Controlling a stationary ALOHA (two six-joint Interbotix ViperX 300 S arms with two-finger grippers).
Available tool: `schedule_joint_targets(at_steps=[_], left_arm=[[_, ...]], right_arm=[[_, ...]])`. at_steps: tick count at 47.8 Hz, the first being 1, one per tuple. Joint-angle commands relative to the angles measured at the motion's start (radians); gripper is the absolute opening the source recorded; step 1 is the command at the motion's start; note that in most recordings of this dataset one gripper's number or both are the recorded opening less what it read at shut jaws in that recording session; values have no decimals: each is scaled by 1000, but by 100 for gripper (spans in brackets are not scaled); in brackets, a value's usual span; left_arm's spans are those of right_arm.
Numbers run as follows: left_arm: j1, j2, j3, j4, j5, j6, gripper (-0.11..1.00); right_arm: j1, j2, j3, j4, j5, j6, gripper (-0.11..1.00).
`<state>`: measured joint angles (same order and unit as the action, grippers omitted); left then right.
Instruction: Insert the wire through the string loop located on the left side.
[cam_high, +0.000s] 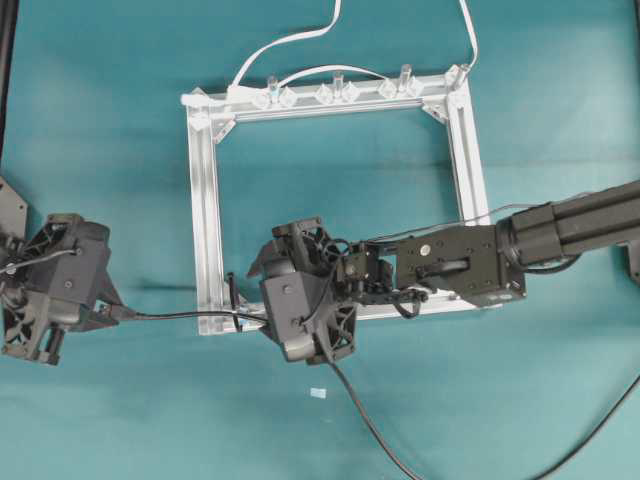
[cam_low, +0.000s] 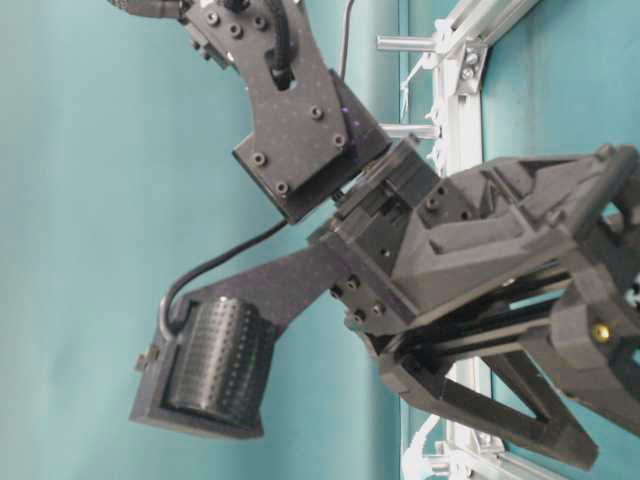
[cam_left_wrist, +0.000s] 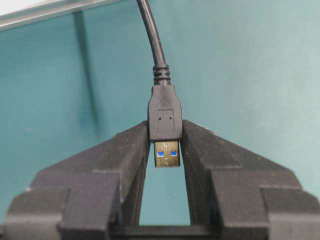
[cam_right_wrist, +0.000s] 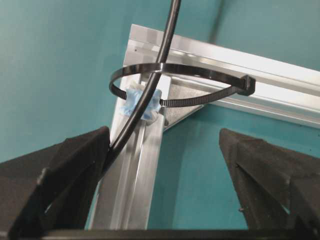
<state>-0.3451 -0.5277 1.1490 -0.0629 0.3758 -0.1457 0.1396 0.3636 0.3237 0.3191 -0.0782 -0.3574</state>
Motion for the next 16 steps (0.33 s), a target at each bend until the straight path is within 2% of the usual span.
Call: schedule_joint_targets(at_steps=[1, 13, 16], left_arm=[[-6, -3, -9, -2, -5, -14, 21], [-6, 3, -15, 3, -8, -14, 22], [-6, 6, -15, 5, -6, -14, 37]], right_arm=[[3, -21, -8, -2, -6, 2, 95], [2, -21, -9, -2, -6, 2, 95], [2, -21, -9, -2, -6, 2, 95]])
